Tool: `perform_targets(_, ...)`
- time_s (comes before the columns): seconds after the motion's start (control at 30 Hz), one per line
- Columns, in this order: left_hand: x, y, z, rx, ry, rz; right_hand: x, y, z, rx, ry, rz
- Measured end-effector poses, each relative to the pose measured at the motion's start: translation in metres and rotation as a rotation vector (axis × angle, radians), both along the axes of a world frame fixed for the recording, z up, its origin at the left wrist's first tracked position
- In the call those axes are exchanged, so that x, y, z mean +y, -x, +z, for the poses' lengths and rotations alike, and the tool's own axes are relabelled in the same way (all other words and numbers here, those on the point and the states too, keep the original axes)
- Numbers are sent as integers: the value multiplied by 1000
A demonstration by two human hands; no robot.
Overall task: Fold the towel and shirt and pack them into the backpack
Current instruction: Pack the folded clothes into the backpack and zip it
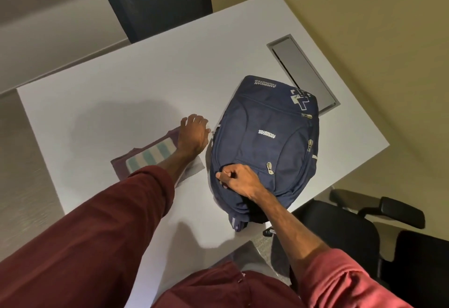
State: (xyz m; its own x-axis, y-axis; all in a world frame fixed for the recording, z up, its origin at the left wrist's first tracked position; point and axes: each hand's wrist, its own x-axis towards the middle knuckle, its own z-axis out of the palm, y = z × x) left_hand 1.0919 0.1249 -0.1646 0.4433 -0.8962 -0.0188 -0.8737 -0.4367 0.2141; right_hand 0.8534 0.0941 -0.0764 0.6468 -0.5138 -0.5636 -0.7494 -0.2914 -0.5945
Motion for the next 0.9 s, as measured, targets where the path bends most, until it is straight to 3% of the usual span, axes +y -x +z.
perform_targets(0.1,28,-16,17,161,128,118,6,-9,2,-33,116,-92)
perform_targets(0.17,56,-26,32,179,99,169,14,-17,5,-102,220,-114)
perform_targets(0.3,131,-44,34,210,72,186,38,-46,7,-328,504,6)
perform_targets(0.37,164,-56,24,252,61,198,54,-65,5,-371,551,96)
perform_targets(0.6,223,-74,7,314,-103,160,122,-119,-30,-64,409,544)
perform_targets(0.73,240,-69,2,308,-135,177,152,-123,-49,66,419,598)
perform_targets(0.9,275,-37,-10,261,-145,277,162,-114,-51,72,455,645)
